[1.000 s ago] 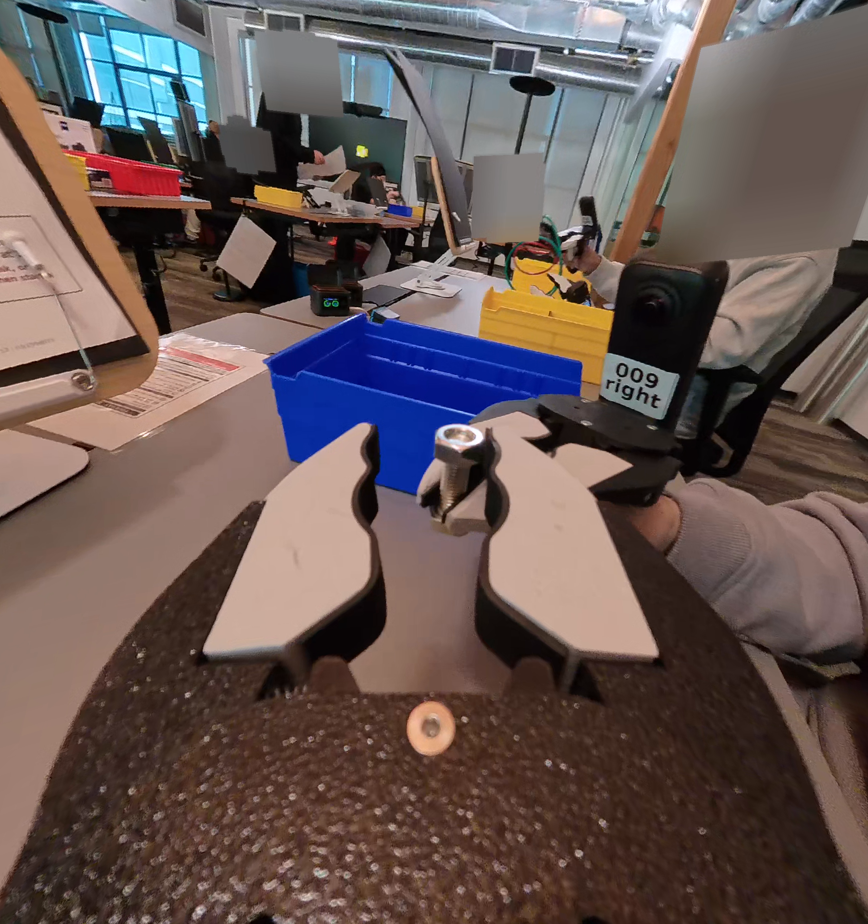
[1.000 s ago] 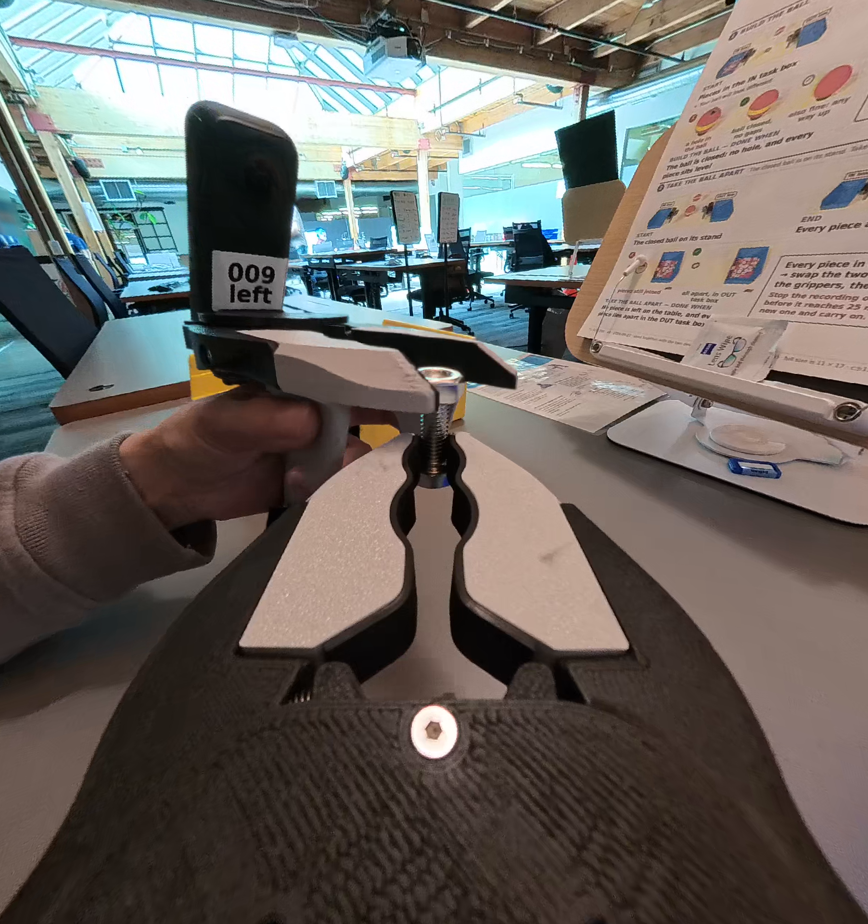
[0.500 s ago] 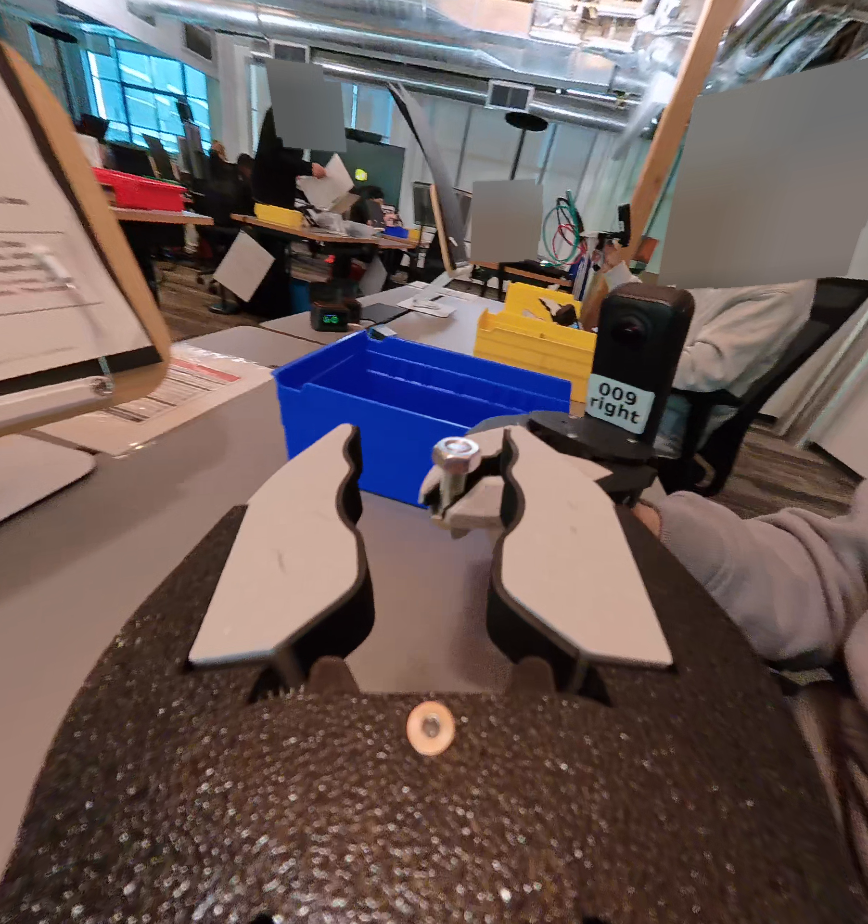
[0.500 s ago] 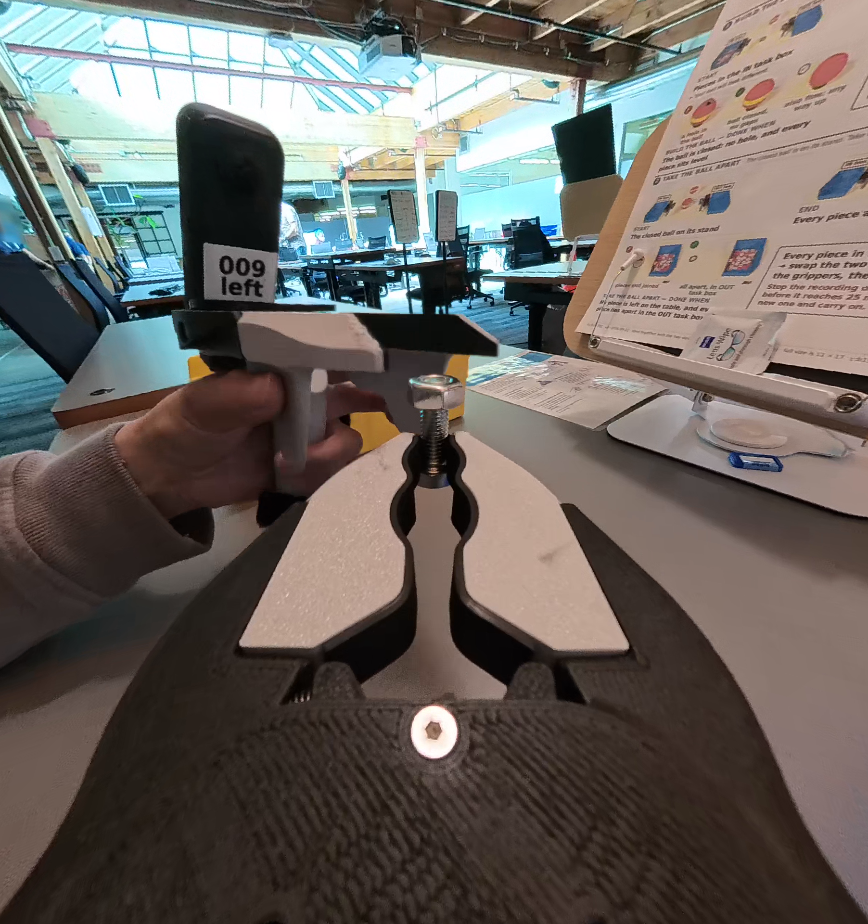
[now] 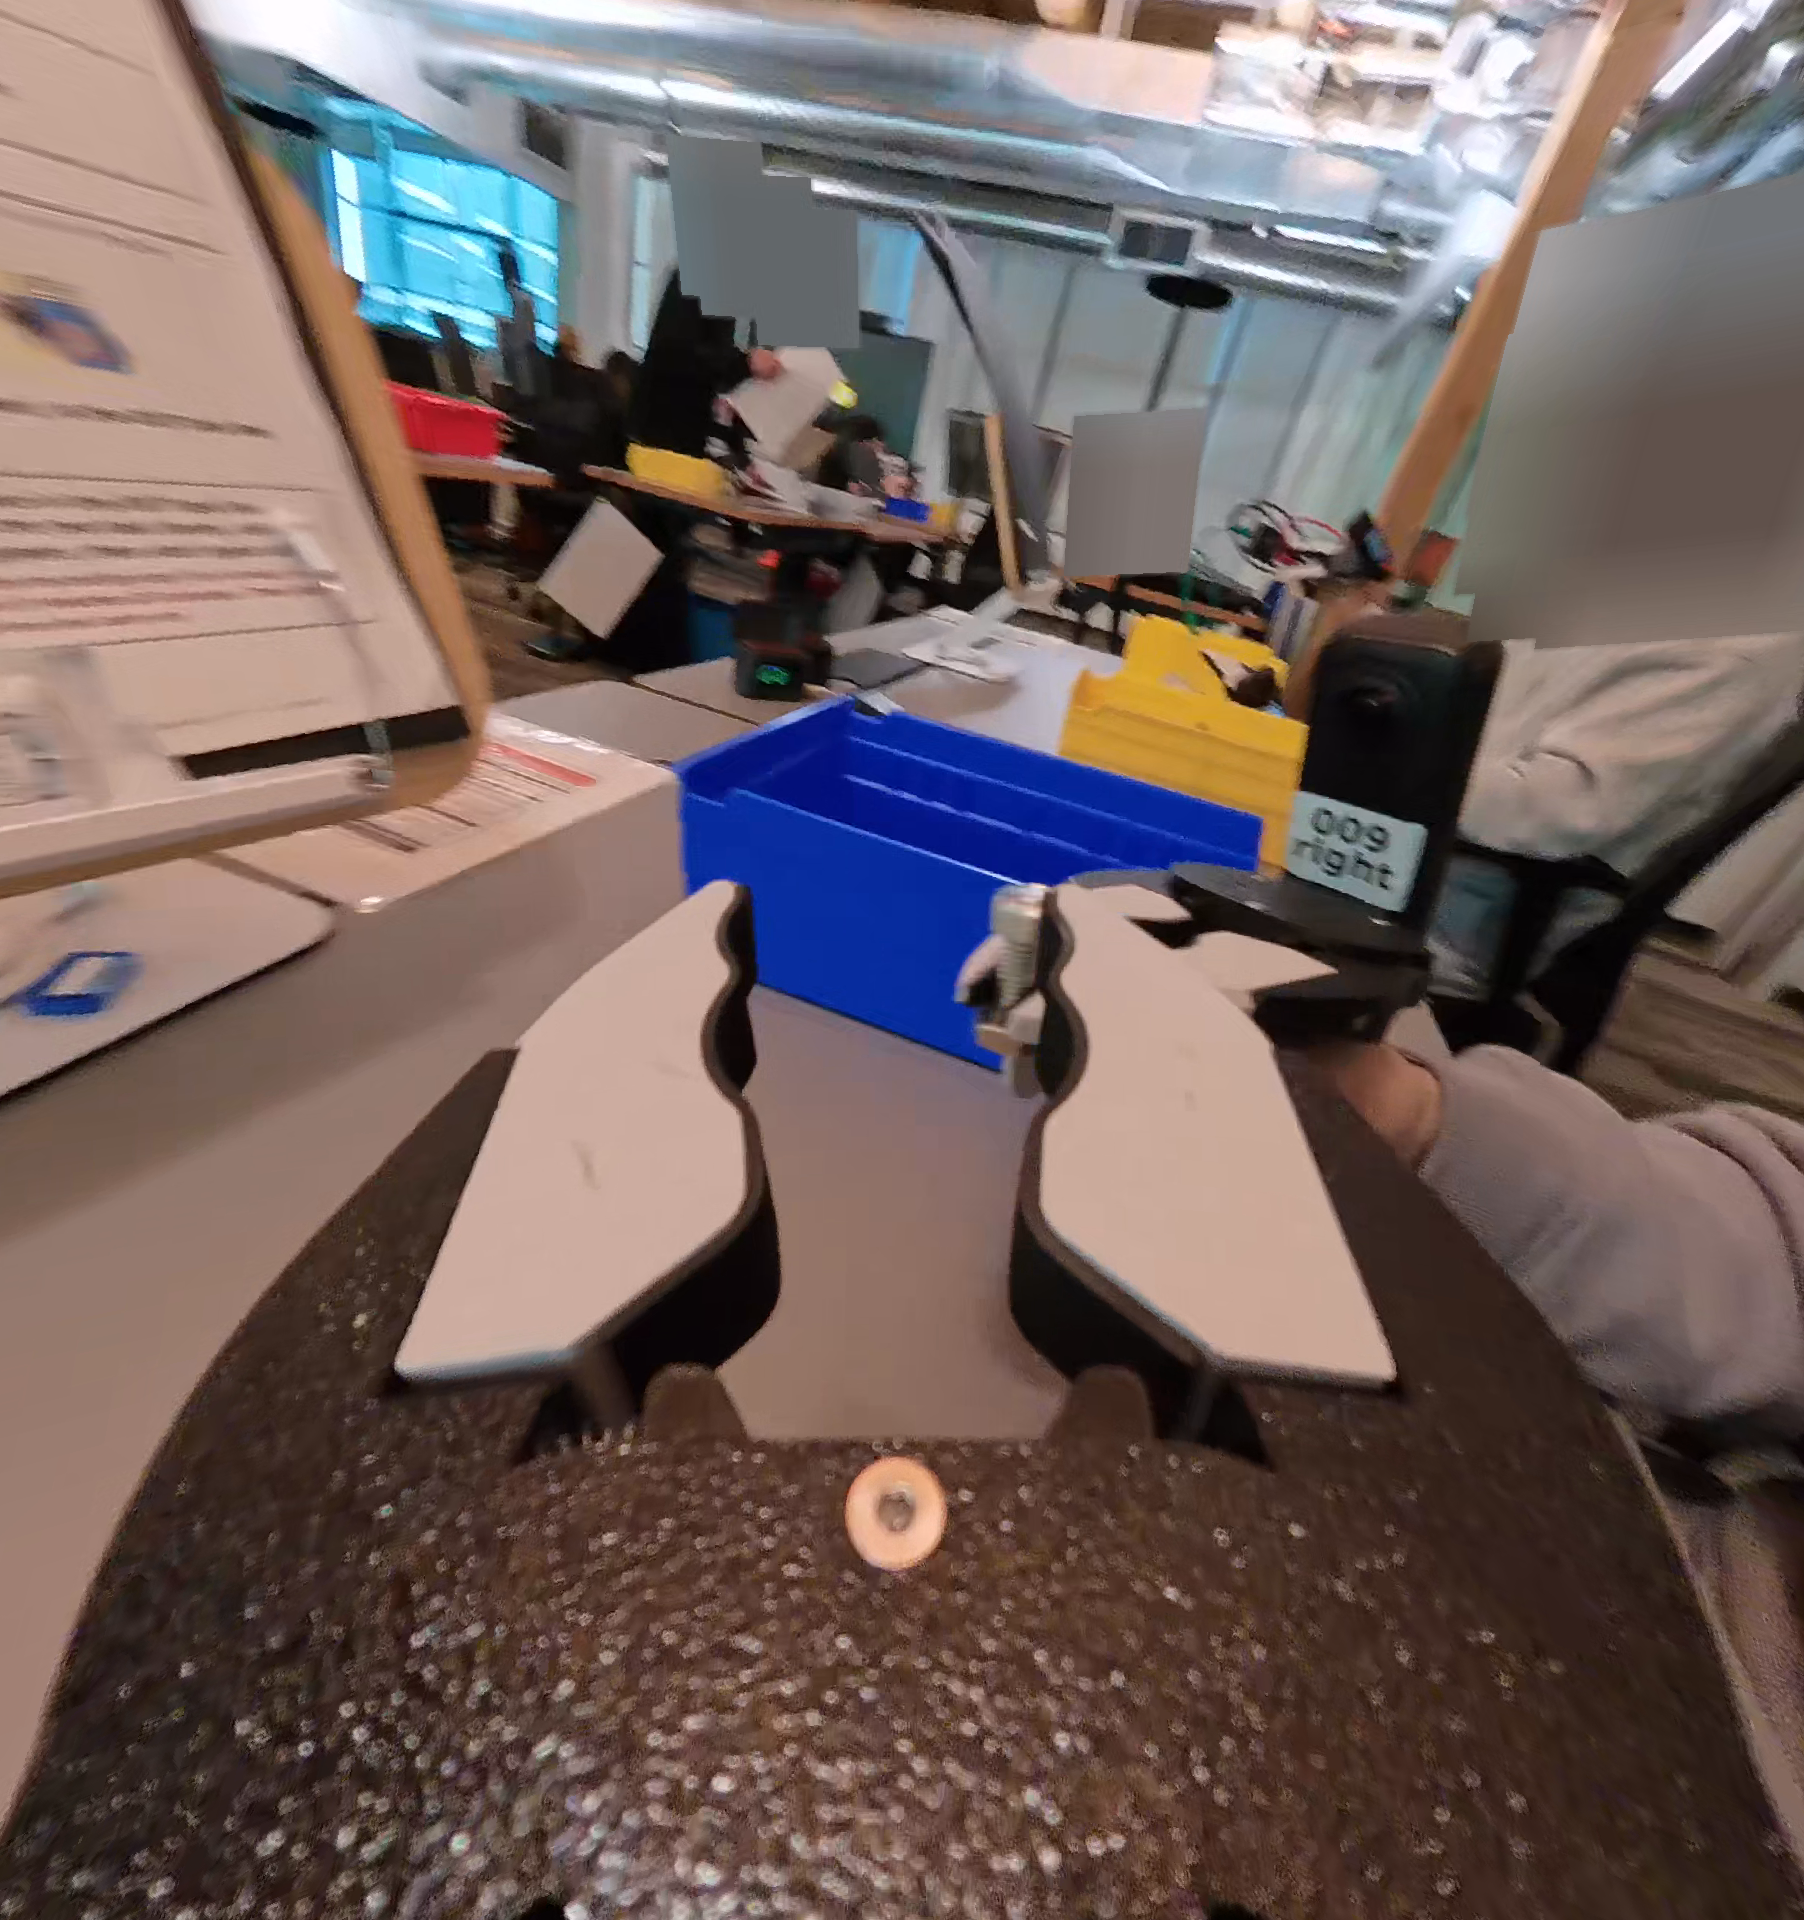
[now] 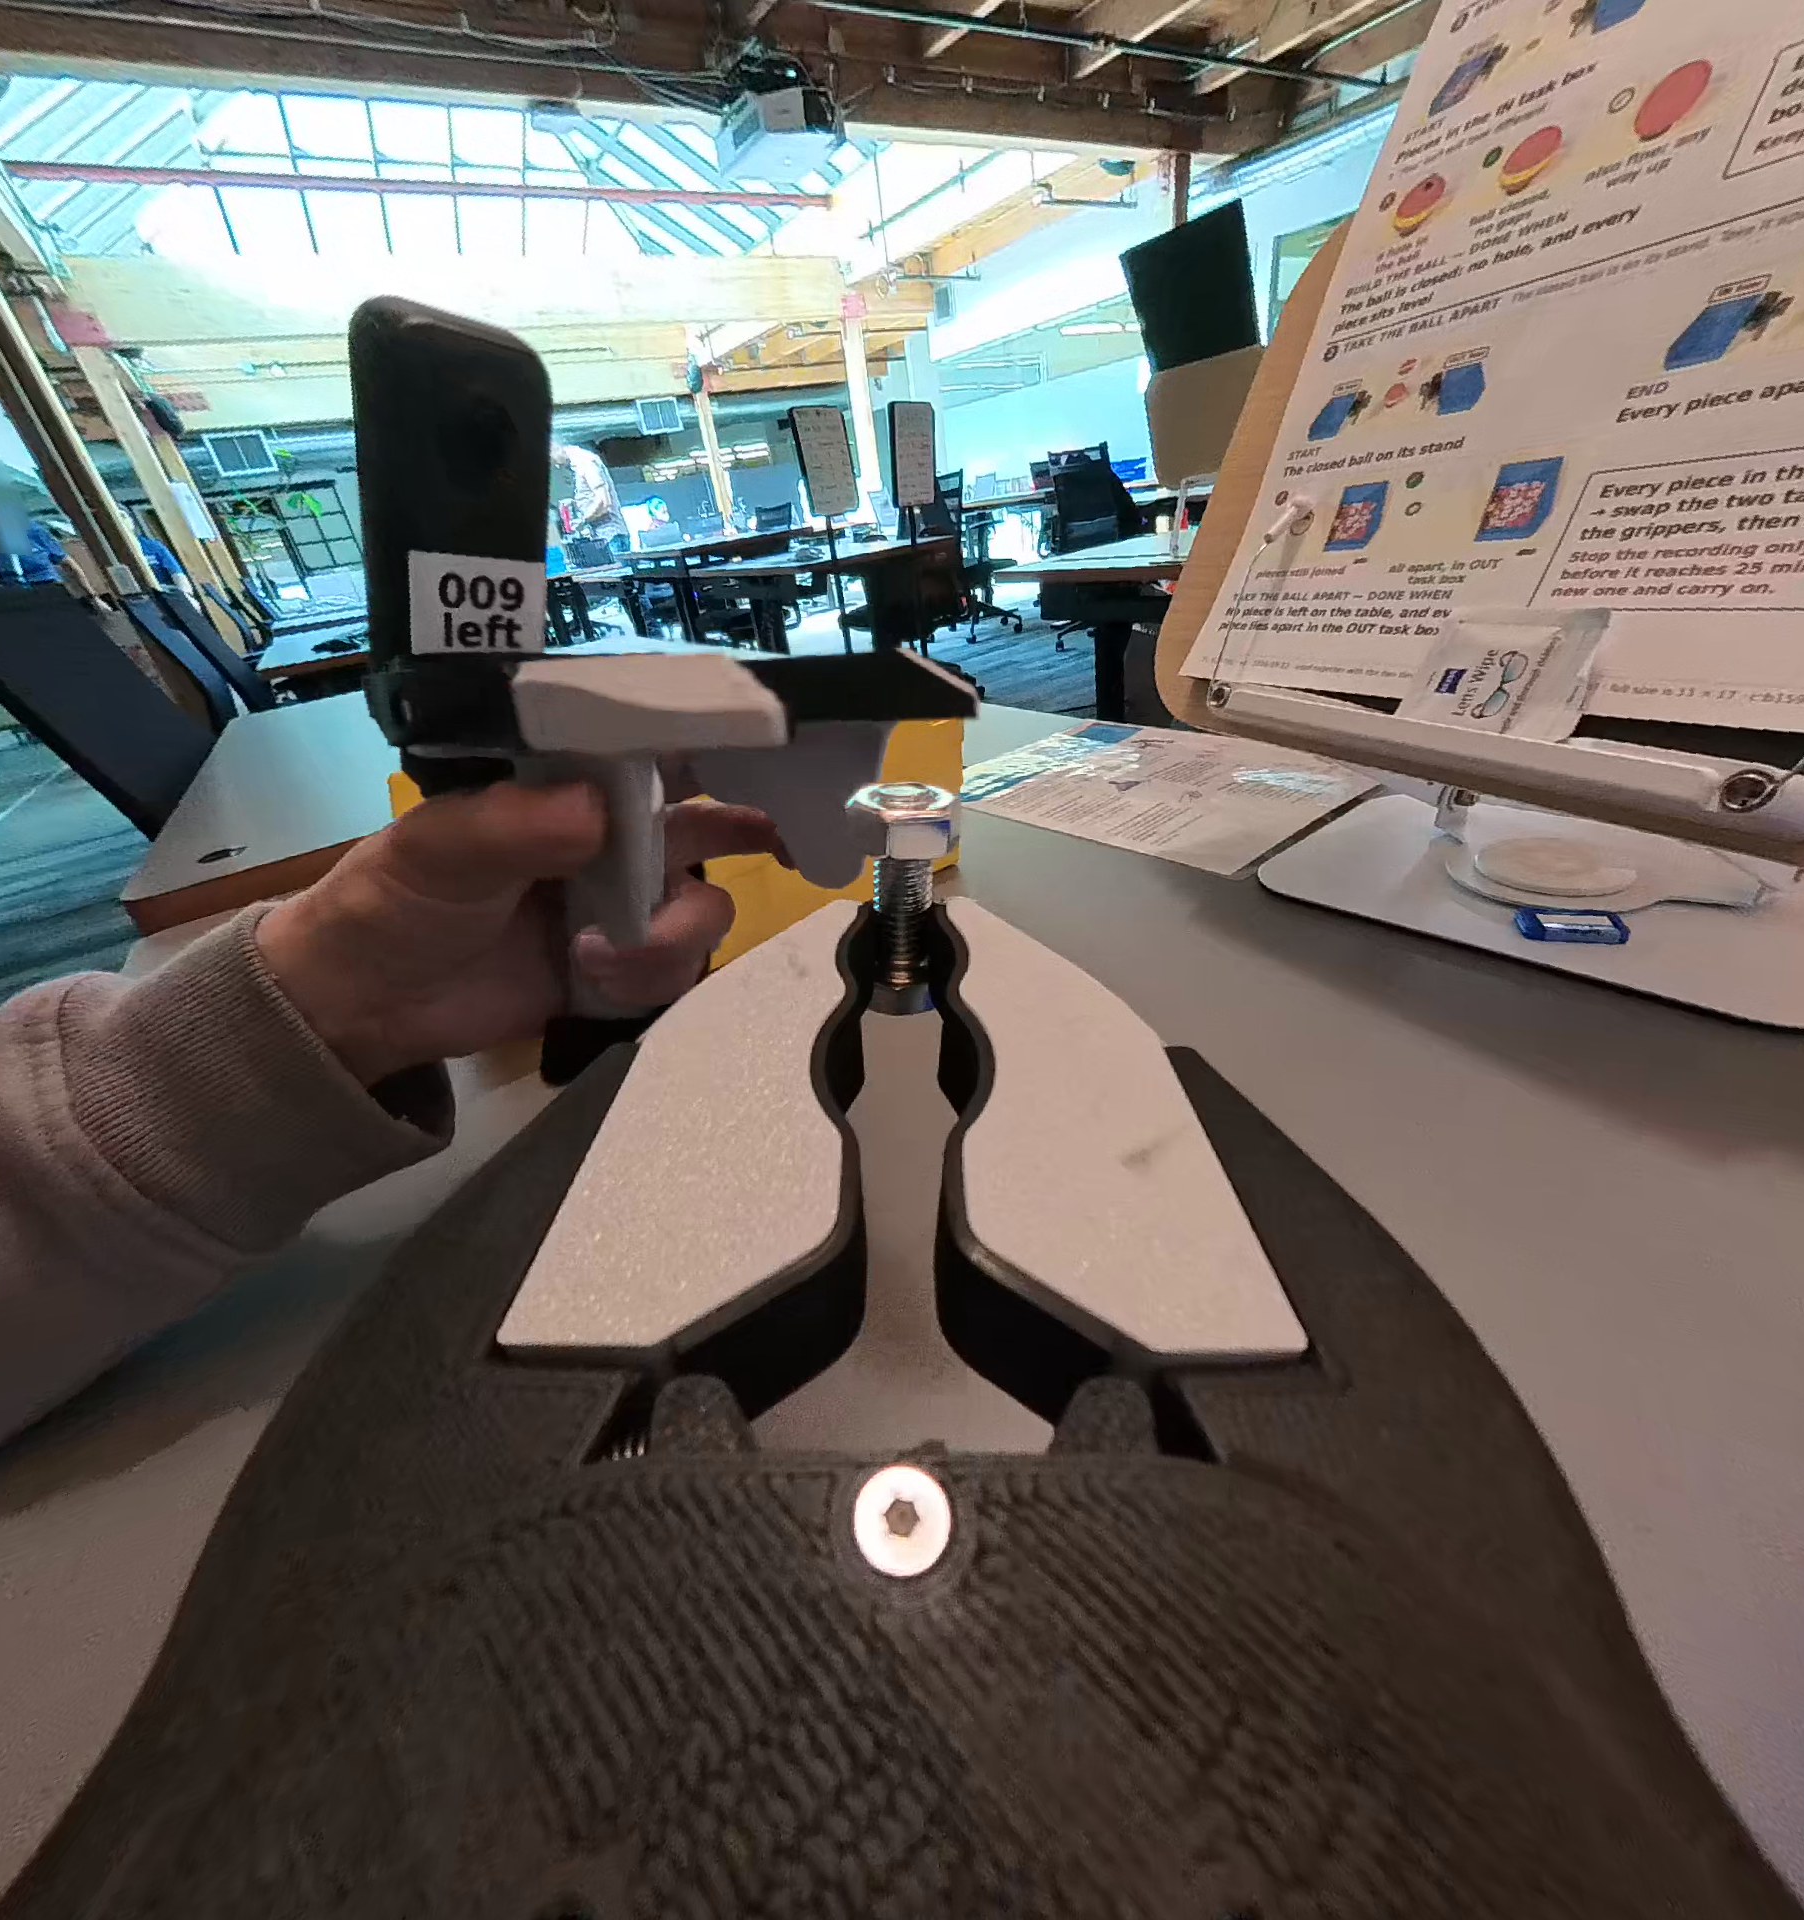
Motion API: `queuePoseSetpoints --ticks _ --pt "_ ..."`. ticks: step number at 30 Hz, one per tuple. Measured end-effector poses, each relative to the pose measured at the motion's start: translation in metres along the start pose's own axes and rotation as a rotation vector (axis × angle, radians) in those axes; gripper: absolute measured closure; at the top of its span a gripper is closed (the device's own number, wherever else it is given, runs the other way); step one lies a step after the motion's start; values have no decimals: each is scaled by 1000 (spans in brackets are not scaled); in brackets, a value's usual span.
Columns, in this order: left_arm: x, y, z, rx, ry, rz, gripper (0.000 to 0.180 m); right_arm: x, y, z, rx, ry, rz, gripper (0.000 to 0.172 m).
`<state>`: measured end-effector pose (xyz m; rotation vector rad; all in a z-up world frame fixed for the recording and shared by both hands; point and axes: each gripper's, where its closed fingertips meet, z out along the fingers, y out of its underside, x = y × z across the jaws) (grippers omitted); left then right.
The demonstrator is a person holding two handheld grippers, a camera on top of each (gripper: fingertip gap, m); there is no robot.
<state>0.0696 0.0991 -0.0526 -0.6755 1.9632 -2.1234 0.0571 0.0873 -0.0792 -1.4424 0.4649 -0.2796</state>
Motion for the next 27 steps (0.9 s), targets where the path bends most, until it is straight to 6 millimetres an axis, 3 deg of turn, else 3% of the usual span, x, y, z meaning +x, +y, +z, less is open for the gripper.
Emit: queuePoseSetpoints --ticks 3,5,6,8,10,13,20,27 --pt "16 12 18 -51 37 24 125 -2 1 1 -4 -9 0 163" --pt "15 16 22 -67 16 12 127 -4 1 2 -1 -18 1 163" --pt "11 17 21 -65 -2 4 133 -5 0 2 2 -20 -1 163" --pt "3 17 14 -61 -14 -11 126 -2 1 2 -5 -4 9 163" --pt "-16 13 2 -38 -102 -9 140 2 0 0 0 -3 24 163" --pt "-38 9 -16 -34 -197 8 145 4 -2 -2 7 7 28 163" --pt "-22 9 -6 -17 -115 -4 139 -2 -2 1 4 -25 47 163" --pt "-48 18 -15 10 -216 -27 138 -17 -11 1 7 -141 169 163"
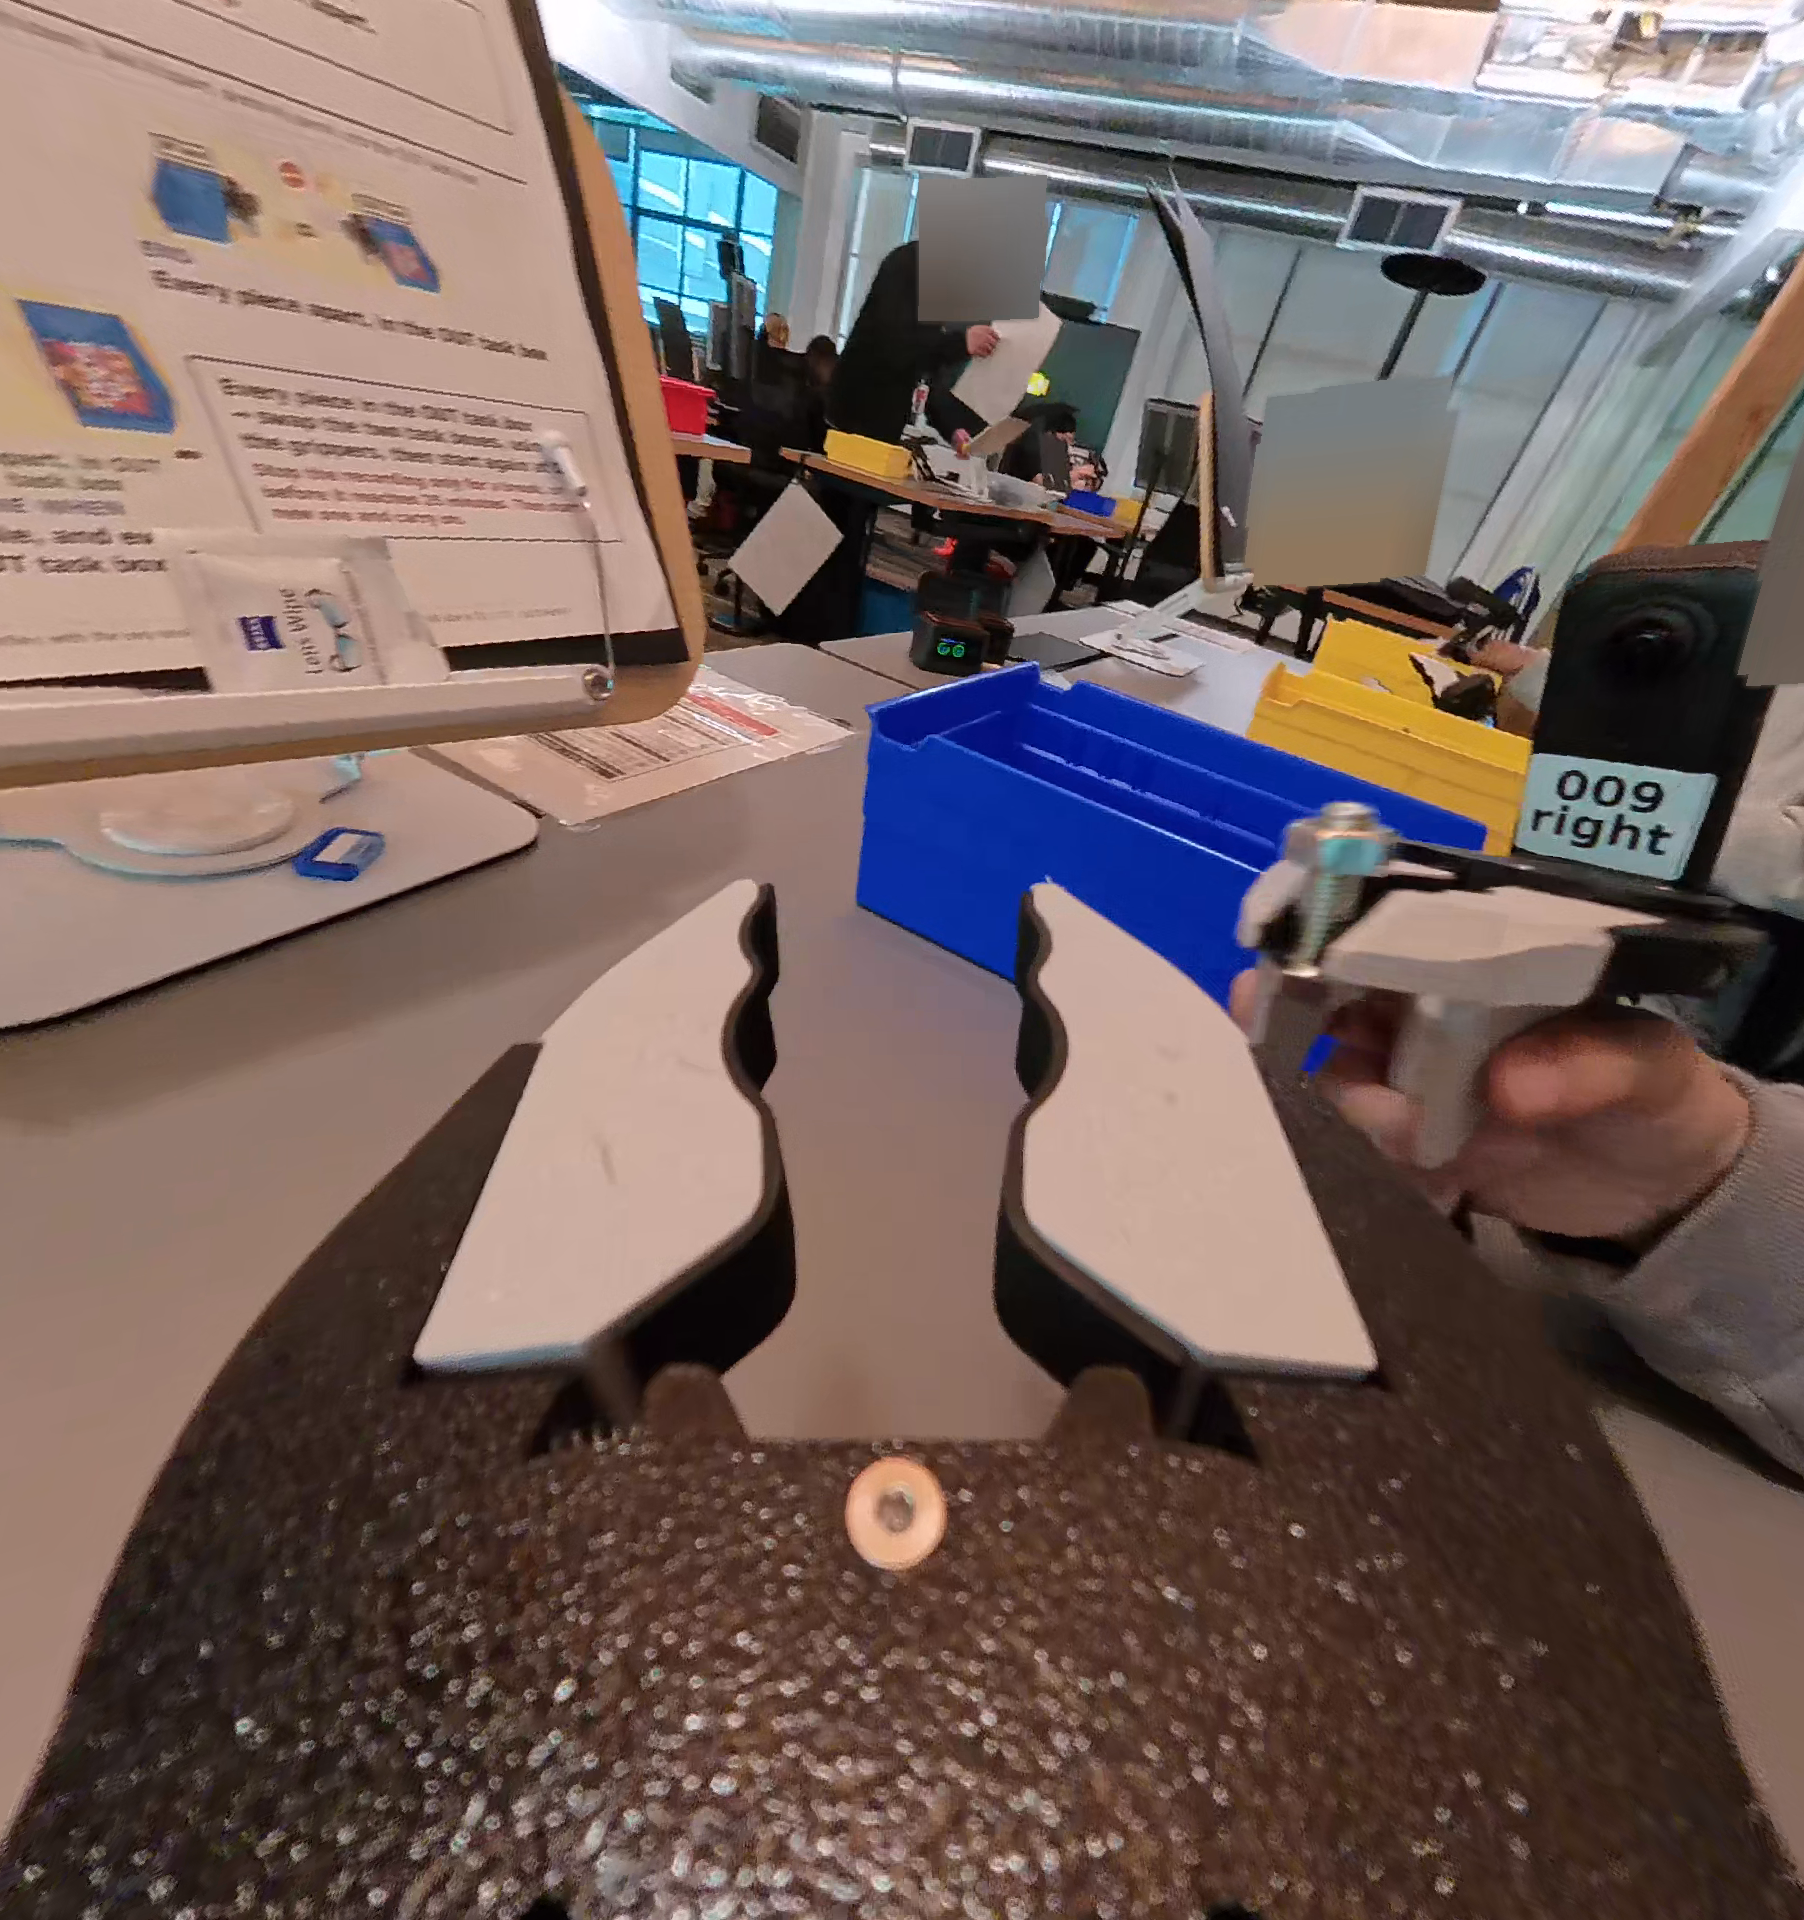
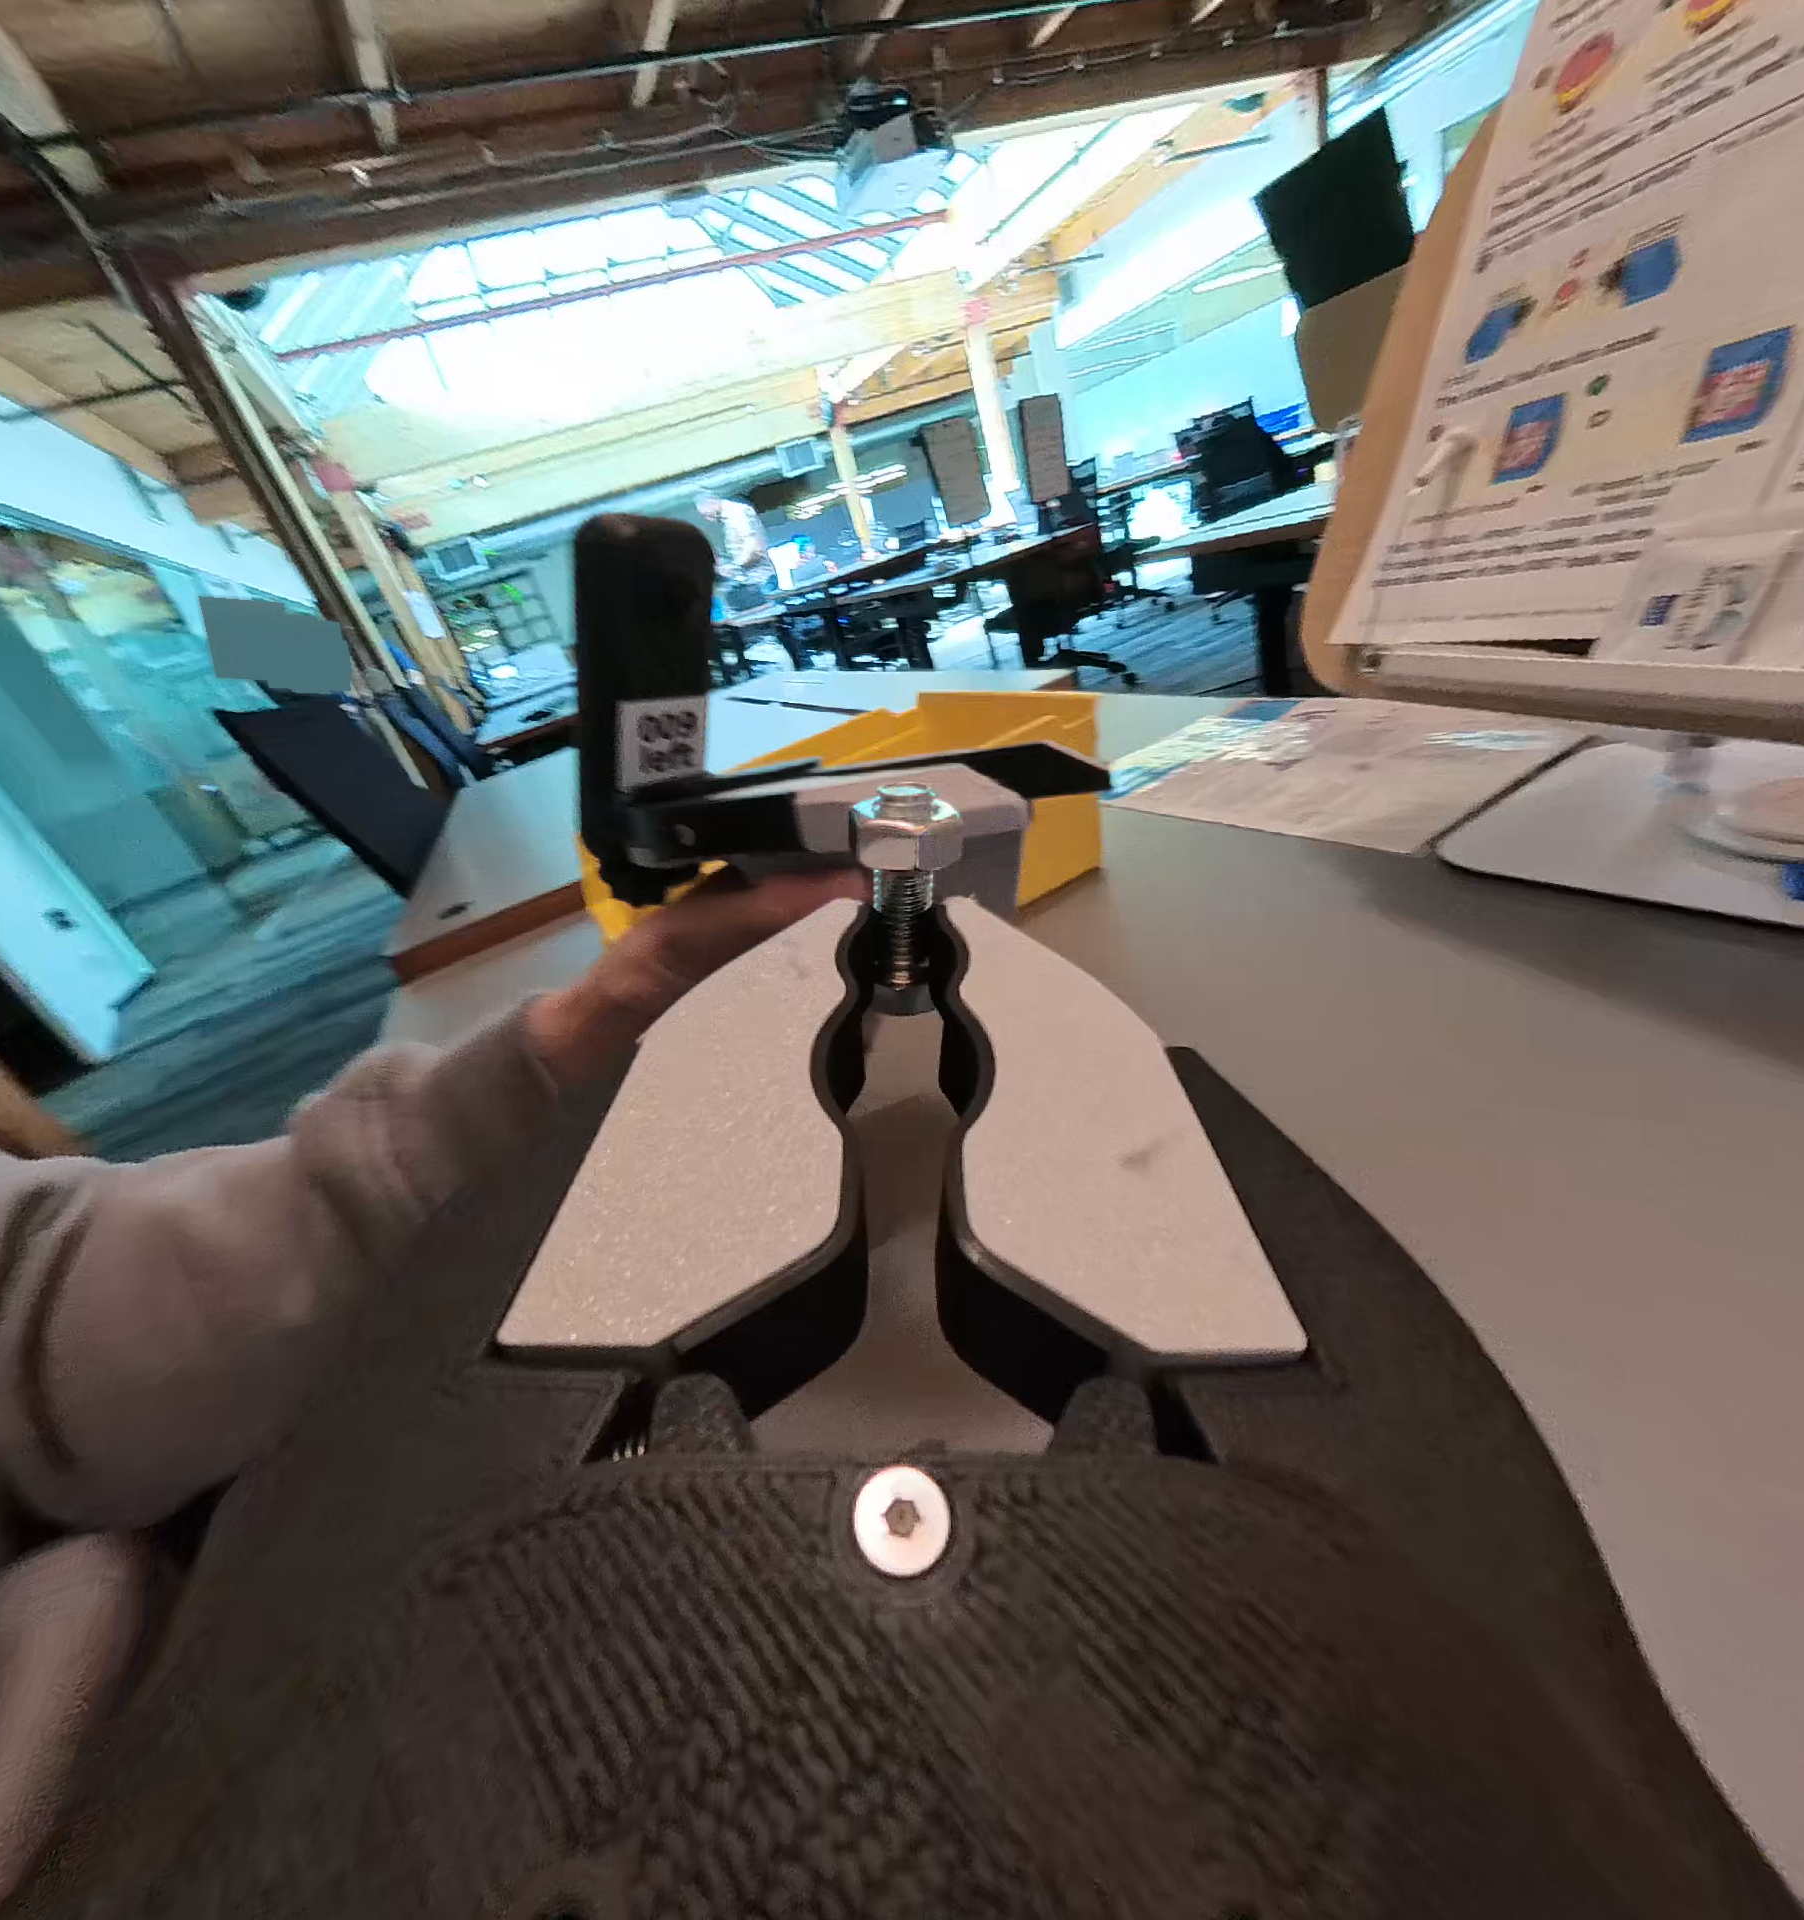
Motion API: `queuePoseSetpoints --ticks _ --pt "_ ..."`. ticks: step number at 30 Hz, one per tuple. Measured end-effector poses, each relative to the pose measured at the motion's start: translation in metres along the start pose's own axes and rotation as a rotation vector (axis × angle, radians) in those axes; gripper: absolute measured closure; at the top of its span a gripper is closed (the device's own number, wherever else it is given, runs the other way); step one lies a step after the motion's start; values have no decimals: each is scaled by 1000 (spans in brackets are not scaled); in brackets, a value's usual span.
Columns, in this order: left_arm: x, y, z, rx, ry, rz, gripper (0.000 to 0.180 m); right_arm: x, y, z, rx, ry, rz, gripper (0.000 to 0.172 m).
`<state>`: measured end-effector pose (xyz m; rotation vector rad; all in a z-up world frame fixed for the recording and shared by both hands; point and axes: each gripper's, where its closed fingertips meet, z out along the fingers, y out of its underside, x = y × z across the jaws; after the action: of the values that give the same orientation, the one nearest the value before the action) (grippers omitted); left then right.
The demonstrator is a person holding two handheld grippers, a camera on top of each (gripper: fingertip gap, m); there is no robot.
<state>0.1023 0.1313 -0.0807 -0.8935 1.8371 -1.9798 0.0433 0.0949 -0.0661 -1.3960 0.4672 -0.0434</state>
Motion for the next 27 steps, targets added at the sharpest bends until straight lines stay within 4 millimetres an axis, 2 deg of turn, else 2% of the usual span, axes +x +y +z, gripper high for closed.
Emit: queuePoseSetpoints --ticks 4,7,9,11,14,16,17,20,23,27 --pt "-7 3 -3 -18 -19 -5 138 -19 -24 -12 -20 -70 69 163" --pt "-8 6 -3 -43 -22 -6 138 -17 -46 -42 -111 -22 15 163" --pt "-7 6 -3 -39 -15 -21 138 3 -60 -74 -167 127 -64 163" --pt "-8 6 -3 -36 -15 -33 139 39 -63 -118 -286 372 -147 162" --pt "-5 7 -1 -37 3 -37 140 106 -39 -205 -618 831 -240 162" --pt "-2 10 1 -49 14 -32 142 135 -11 -254 -845 1003 -179 162" --pt "-1 12 2 -59 18 -28 142 142 2 -268 -920 1033 -137 162" --pt "1 18 6 -82 25 -25 142 157 30 -289 -1039 1062 -46 162" --pt "3 22 8 -96 36 -26 142 159 49 -307 -1197 1070 -27 161" --pt "4 25 10 -122 37 -15 142 163 59 -302 -1230 1048 -26 161"
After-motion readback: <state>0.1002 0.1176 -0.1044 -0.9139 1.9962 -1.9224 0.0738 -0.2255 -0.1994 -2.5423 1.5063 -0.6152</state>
